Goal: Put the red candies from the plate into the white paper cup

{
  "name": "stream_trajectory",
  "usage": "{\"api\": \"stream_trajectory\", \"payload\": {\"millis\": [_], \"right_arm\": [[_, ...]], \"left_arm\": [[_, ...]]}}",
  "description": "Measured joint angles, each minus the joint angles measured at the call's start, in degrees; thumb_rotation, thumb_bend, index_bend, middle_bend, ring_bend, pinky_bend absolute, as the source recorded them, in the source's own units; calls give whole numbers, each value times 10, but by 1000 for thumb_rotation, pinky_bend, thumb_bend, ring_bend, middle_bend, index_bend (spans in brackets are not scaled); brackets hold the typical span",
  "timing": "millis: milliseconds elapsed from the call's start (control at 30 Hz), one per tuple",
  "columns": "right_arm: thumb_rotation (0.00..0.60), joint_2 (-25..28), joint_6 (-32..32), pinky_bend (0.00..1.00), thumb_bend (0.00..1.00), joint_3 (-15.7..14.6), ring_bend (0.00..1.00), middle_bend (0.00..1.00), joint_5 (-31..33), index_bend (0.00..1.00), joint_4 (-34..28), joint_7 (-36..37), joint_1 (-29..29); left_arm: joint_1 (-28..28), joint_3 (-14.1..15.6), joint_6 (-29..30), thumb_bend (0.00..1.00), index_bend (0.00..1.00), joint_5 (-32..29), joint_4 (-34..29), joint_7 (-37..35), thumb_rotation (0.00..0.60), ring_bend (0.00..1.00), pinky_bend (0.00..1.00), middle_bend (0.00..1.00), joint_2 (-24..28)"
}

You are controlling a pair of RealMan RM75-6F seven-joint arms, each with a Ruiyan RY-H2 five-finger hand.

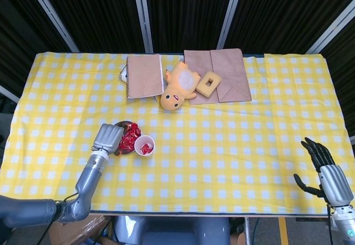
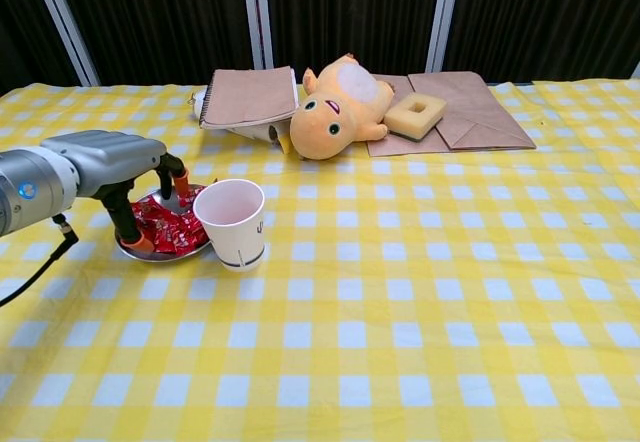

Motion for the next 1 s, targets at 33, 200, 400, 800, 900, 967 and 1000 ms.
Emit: {"api": "stream_trajectory", "payload": {"millis": [33, 200, 400, 800, 900, 967, 1000], "right_arm": [[600, 0, 0, 0, 424, 0, 0, 0, 0, 0, 0, 0, 0], [600, 1, 0, 0, 424, 0, 0, 0, 0, 0, -1, 3, 0], [600, 2, -1, 0, 424, -1, 0, 0, -1, 0, -2, 5, 0], [600, 3, -3, 0, 424, -3, 0, 0, -2, 0, -4, 6, 1], [600, 4, -3, 0, 424, -3, 0, 0, -1, 0, -5, 9, 1], [600, 4, -4, 0, 424, -3, 0, 0, -1, 0, -5, 9, 1], [600, 4, -4, 0, 424, -3, 0, 0, -1, 0, -6, 10, 1]], "left_arm": [[-1, -1, -2, 184, 289, -3, 6, 1, 600, 894, 931, 295, -4], [-6, -6, -10, 183, 297, -10, 25, 4, 600, 894, 931, 296, -22], [-13, -13, -16, 184, 309, -10, 46, 6, 600, 895, 931, 298, -40], [-19, -14, -32, 318, 439, -20, 88, 12, 600, 909, 937, 430, -64], [-17, -11, -32, 338, 476, -16, 93, 11, 600, 911, 937, 483, -67], [-14, -9, -31, 351, 500, -13, 97, 10, 600, 912, 938, 516, -68], [-13, -8, -31, 358, 516, -11, 98, 10, 600, 912, 938, 535, -69]]}}
